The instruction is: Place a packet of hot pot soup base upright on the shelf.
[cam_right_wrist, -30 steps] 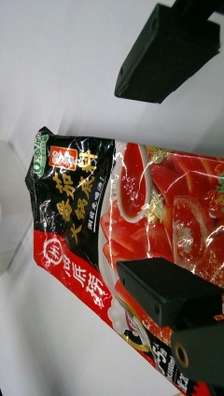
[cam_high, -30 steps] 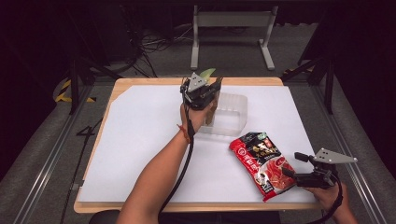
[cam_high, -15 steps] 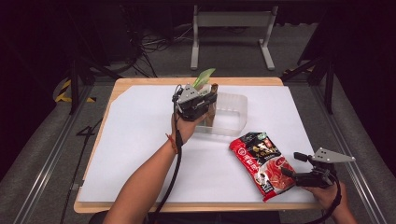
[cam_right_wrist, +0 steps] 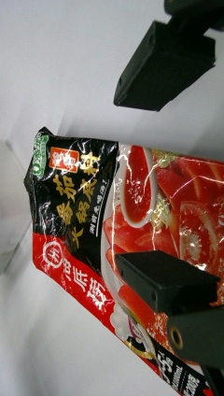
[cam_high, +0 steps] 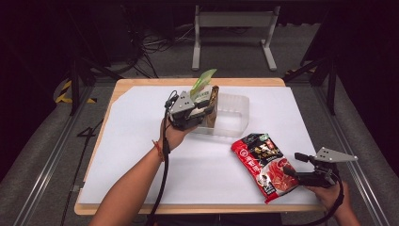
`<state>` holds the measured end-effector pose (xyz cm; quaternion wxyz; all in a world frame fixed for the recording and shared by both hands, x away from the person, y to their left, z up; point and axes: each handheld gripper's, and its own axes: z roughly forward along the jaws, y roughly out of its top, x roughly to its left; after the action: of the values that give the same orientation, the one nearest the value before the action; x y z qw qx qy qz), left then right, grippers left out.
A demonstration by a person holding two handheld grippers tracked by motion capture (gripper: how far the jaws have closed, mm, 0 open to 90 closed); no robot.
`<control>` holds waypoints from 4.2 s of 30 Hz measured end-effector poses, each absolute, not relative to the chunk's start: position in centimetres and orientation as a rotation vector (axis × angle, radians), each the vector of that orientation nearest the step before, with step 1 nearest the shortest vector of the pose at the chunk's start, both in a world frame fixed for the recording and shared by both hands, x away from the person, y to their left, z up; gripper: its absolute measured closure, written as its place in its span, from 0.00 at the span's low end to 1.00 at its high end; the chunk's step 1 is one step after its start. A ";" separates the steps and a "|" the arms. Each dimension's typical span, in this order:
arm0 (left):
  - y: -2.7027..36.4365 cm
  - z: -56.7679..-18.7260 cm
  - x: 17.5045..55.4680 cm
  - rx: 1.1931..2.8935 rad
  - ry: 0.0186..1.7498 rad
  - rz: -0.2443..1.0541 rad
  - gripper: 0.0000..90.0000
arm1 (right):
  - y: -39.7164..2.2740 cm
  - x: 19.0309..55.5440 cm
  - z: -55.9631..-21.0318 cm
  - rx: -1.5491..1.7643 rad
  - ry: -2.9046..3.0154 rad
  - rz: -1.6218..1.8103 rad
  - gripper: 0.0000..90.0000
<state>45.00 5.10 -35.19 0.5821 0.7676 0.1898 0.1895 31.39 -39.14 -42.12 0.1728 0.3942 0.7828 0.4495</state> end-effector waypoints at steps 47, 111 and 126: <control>17.4 -40.3 37.7 2.073 0.483 0.523 0.35 | -38.4 31.8 -41.1 1.047 2.241 1.258 0.43; 21.3 -43.9 35.9 2.019 0.611 0.457 0.32 | -37.8 31.0 -42.8 1.014 2.542 1.030 1.00; 21.3 -43.9 35.9 2.027 0.609 0.451 0.32 | -34.7 30.1 -42.9 0.825 2.672 0.983 1.00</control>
<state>35.89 21.25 -43.92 0.4696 0.8270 0.2484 0.1839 30.11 -34.70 -42.91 0.0885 0.2774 0.8979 0.3302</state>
